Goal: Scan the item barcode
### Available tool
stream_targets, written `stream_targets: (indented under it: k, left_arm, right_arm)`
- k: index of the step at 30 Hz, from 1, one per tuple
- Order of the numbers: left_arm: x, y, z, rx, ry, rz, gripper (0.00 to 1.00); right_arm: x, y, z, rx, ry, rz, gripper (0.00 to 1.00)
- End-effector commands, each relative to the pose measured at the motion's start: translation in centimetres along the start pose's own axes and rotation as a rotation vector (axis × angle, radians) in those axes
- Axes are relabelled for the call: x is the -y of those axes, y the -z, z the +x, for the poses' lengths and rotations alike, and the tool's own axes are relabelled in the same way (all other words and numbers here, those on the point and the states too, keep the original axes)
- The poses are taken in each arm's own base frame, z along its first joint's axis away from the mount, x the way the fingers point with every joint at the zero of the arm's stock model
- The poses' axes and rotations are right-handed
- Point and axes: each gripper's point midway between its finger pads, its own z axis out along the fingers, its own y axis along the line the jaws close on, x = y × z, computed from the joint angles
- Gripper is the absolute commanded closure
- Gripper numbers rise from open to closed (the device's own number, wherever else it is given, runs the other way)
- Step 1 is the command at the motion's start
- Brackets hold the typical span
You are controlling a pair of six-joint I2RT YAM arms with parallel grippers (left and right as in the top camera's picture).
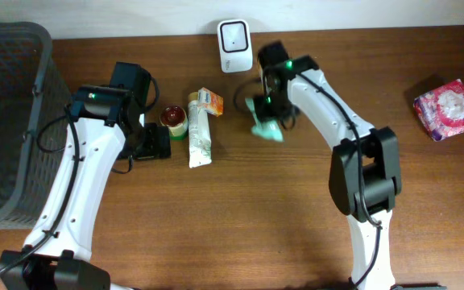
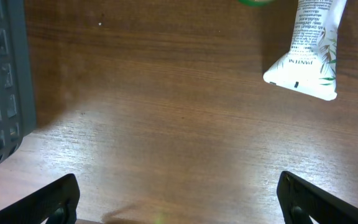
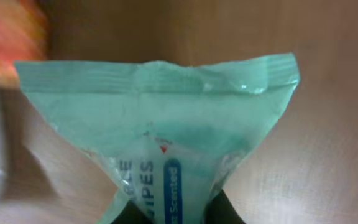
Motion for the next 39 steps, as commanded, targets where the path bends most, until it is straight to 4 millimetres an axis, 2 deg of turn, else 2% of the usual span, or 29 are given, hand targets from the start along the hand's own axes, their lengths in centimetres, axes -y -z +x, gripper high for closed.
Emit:
stream_targets:
  k: [1, 3, 6, 7, 10, 15, 19, 24, 26, 30, 33, 36, 39]
  left_arm:
    - [-0.3, 0.3, 0.1, 0.011, 0.014, -0.005, 0.01]
    - [-0.3, 0.3, 0.1, 0.011, 0.014, -0.005, 0.01]
    - [-0.3, 0.3, 0.1, 0.011, 0.014, -0.005, 0.01]
    - [-0.3, 0.3, 0.1, 0.011, 0.014, -0.005, 0.01]
    - [-0.3, 0.3, 0.1, 0.011, 0.014, -0.005, 0.01]
    - [-0.3, 0.3, 0.1, 0.011, 0.014, -0.004, 0.01]
    - [-0.3, 0.3, 0.1, 0.011, 0.014, -0.005, 0.01]
    - [-0.3, 0.3, 0.1, 0.011, 0.014, -0.005, 0.01]
    - [-0.3, 0.3, 0.1, 0.011, 0.014, -0.005, 0.01]
    - [-0.3, 0.3, 0.1, 0.011, 0.014, -0.005, 0.01]
    - [-0.3, 0.3, 0.1, 0.011, 0.014, -0.005, 0.01]
    - [-0.3, 0.3, 0.1, 0.011, 0.014, -0.005, 0.01]
    - [-0.3, 0.3, 0.1, 0.011, 0.014, -0.005, 0.01]
  right_arm:
    - [-1.5, 2.0, -5.1, 0.196, 0.01, -0.044, 0.92]
    - [-2.3, 2.7, -8.8, 0.352, 0.023, -0.074, 0.92]
    - [-3.2, 4.4, -12.8, 0.531, 0.038, -0.109, 0.92]
    - [-3.6, 5.3, -14.7, 0.622, 0.045, -0.127, 0.92]
    - [-4.1, 5.5, -17.5, 0.756, 0.054, -0.146, 0.92]
    - [-4.3, 4.0, -20.4, 0.918, 0.061, -0.171, 0.89]
    - [-3.3, 2.7, -21.2, 0.965, 0.035, -0.125, 0.9]
    - [-3.3, 2.7, -21.2, 0.966, 0.035, -0.123, 0.9]
    - [-3.0, 2.9, -21.4, 0.978, 0.027, -0.111, 0.89]
    - [-2.5, 4.6, -22.4, 1.061, 0.004, -0.084, 0.86]
    - [-2.6, 3.7, -22.3, 1.05, 0.006, -0.084, 0.86]
    - [-2.4, 1.5, -21.8, 1.017, 0.006, -0.077, 0.88]
    - [-2.5, 2.0, -22.1, 1.043, 0.007, -0.083, 0.87]
